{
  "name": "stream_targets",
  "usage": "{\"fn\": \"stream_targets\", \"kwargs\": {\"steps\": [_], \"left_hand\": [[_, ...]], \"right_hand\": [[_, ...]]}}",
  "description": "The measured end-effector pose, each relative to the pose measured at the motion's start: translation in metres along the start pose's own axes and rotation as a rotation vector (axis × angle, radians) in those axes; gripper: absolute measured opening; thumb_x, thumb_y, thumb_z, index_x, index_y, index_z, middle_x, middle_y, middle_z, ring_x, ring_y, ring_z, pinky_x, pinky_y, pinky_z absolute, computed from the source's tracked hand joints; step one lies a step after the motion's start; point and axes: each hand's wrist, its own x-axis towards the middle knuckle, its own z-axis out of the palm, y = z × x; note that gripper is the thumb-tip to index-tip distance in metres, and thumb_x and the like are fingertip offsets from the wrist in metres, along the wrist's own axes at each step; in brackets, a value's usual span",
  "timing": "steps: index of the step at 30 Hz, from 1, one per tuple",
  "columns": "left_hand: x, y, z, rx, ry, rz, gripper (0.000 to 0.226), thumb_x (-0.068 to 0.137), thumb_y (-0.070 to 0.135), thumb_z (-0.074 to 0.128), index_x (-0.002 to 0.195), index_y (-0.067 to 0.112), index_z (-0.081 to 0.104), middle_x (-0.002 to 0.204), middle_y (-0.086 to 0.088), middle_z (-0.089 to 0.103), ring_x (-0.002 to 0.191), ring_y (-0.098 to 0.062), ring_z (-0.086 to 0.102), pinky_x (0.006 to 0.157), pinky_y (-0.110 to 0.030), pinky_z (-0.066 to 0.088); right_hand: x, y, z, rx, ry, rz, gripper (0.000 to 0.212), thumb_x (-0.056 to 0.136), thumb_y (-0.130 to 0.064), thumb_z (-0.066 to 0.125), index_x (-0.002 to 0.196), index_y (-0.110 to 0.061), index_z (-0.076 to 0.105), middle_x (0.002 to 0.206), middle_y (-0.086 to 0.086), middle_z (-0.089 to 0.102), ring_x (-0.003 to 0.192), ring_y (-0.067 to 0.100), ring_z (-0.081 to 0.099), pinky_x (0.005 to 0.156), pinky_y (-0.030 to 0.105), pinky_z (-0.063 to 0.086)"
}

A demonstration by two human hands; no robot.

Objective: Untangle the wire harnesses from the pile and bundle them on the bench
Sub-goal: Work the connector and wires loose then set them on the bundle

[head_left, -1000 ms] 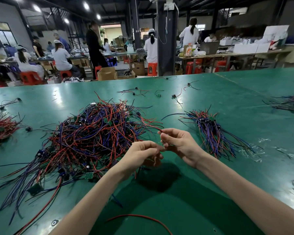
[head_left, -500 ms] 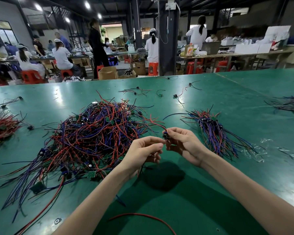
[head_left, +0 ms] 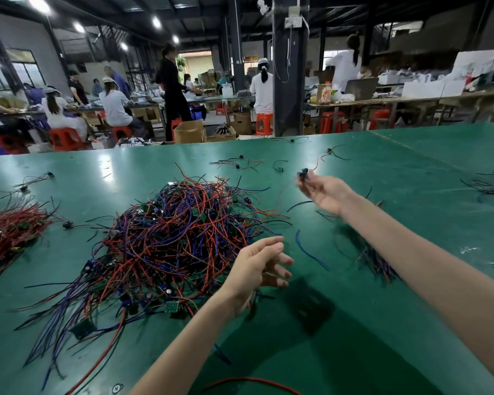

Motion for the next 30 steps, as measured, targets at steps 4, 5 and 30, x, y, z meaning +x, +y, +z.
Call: {"fn": "stream_targets", "kwargs": {"steps": [4,5,30], "left_hand": [[0.001,-0.003,-0.004,-0.011,0.013,-0.051,0.022,0.097,0.013,0.050,0.117,0.007,0.054,0.086,-0.009,0.067,0.060,-0.016,0.063,0.053,-0.028,0.054],[0.002,-0.004,-0.004,0.001,0.010,-0.057,0.020,0.097,0.013,0.050,0.115,0.008,0.055,0.085,-0.007,0.068,0.060,-0.015,0.063,0.053,-0.028,0.054],[0.018,-0.003,-0.029,-0.180,0.315,-0.097,0.026,0.090,-0.010,0.034,0.101,-0.002,0.056,0.081,-0.015,0.063,0.059,-0.019,0.065,0.058,-0.027,0.057]], "right_hand": [[0.049,-0.018,-0.002,-0.050,0.054,0.057,0.078,0.096,-0.041,0.049,0.151,-0.009,0.003,0.154,0.027,0.005,0.136,0.044,0.030,0.113,0.043,0.030],[0.054,-0.011,0.000,-0.207,0.082,0.089,0.078,0.096,-0.043,0.048,0.151,-0.012,0.005,0.154,0.028,0.002,0.135,0.044,0.031,0.111,0.043,0.032],[0.022,0.103,0.152,-0.979,-0.103,0.127,0.025,0.091,0.001,0.057,0.071,-0.006,0.043,0.047,0.004,0.055,0.033,0.008,0.038,0.046,0.024,0.038]]}}
